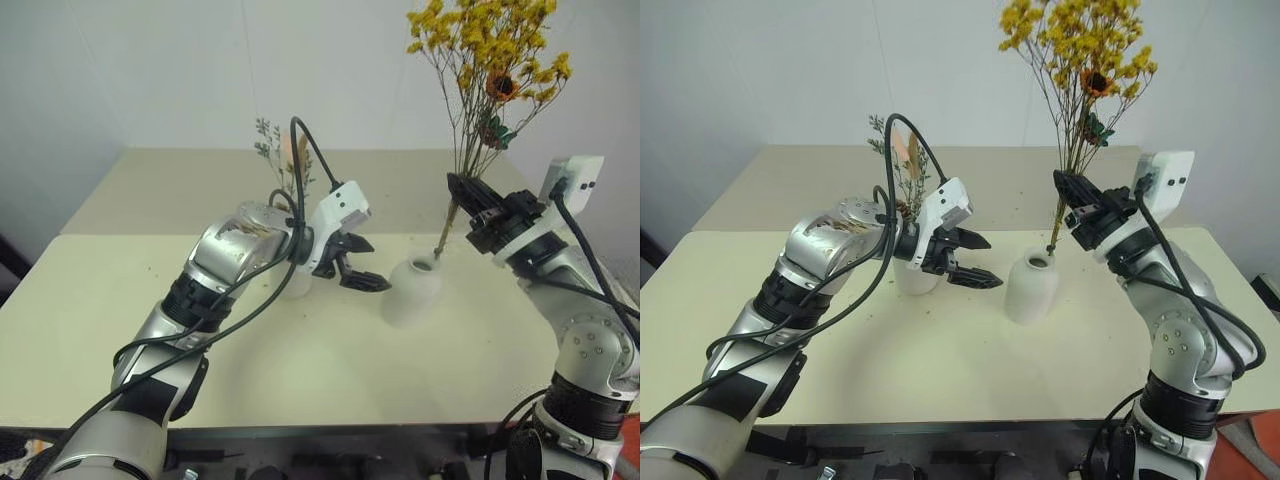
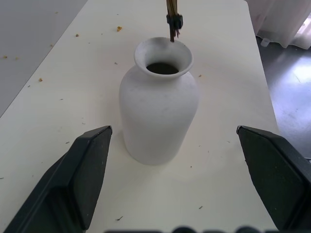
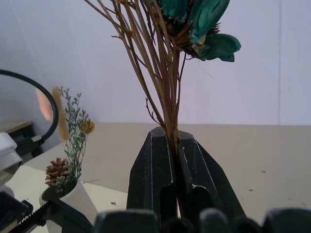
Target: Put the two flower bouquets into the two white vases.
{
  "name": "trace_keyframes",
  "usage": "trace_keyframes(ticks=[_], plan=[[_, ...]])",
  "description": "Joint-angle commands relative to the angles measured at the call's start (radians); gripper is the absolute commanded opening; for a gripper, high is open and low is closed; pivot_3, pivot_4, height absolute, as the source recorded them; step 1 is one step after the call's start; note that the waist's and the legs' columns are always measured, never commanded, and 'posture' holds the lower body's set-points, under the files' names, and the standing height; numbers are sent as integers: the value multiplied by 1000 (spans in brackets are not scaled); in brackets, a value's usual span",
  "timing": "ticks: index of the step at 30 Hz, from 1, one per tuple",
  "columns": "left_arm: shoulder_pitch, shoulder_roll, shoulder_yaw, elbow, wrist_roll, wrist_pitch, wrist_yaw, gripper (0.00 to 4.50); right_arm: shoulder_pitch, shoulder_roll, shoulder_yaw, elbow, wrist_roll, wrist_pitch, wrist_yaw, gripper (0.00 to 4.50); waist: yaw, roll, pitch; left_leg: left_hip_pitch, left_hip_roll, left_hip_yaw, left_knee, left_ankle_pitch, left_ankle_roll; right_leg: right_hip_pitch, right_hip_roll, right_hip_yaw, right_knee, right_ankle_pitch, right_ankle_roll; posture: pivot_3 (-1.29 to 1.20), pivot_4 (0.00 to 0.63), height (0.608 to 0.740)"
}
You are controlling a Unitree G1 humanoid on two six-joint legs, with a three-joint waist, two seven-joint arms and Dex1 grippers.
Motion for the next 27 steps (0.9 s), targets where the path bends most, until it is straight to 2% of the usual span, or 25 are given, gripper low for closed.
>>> trace_keyframes(ticks=[1, 10, 14, 23, 24, 27], plan=[[-25, 4, 11, -18, 1, -23, -12, 4500, 13, 6, 21, -43, 16, -62, -3, 29, 1, 0, 0, 0, 0, 0, 0, 0, 0, 0, 0, 0, 0, 0, 0, 0, 150, 740], [-38, -6, 20, -1, 12, -60, -23, 4500, 73, 15, 85, 3, -44, -181, 2, 29, 2, 0, 0, 0, 0, 0, 0, 0, 0, 0, 0, 0, 0, 0, 0, 0, 150, 740], [-39, -1, 35, 0, 2, -86, -45, 4500, 104, 14, 106, 11, -70, -226, 3, 1169, 2, 0, 0, 0, 0, 0, 0, 0, 0, 0, 0, 0, -1, 0, 0, 0, 150, 740], [-43, 10, 43, 30, 12, -127, -62, 4500, 167, -5, 121, -16, -110, -281, 5, 4340, 3, 0, 0, -1, 0, 0, 0, 0, 0, 0, 0, 0, -1, 0, 0, 0, 150, 740], [-44, 11, 44, 31, 12, -127, -61, 4500, 181, -13, 120, -25, -112, -283, 11, 4471, 3, 0, 0, -1, 0, 0, 0, 0, 0, 0, 0, 0, -1, 0, 0, 0, 150, 740], [-48, 10, 49, 45, 16, -129, -52, 4500, 231, -35, 110, -51, -107, -289, 28, 4471, 3, 0, 0, -1, 0, 0, 0, 0, 0, 0, 0, 0, -1, 0, 0, 0, 150, 740]])
